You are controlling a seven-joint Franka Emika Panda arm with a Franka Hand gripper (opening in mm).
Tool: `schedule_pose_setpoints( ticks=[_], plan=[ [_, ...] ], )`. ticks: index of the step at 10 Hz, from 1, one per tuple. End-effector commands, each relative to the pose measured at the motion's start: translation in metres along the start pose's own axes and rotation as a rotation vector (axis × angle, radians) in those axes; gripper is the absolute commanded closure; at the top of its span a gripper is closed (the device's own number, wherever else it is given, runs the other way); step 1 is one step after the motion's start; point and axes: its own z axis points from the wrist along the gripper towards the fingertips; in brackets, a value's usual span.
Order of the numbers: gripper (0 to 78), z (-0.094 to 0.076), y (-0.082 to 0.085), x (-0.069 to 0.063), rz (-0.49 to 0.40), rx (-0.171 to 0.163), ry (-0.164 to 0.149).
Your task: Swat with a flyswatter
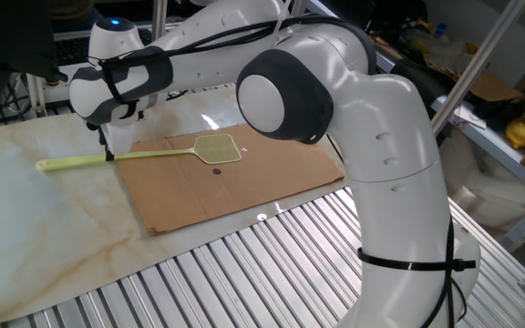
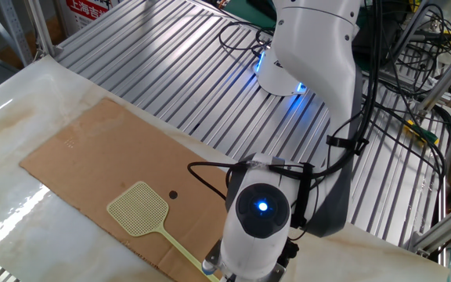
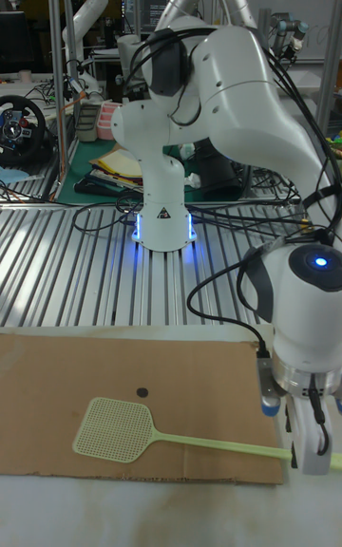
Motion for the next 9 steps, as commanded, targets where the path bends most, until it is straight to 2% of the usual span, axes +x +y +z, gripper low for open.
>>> schedule_pose_setpoints(
  ticks=[1, 7, 8, 9],
  plan=[
    [0.1, 0.000, 0.003, 0.000, -0.002, -0.003, -0.002],
    [0.1, 0.000, 0.003, 0.000, -0.002, -0.003, -0.002],
    [0.1, 0.016, 0.005, 0.010, 0.002, 0.003, -0.025],
    [0.1, 0.016, 0.005, 0.010, 0.003, 0.004, -0.025]
  ],
)
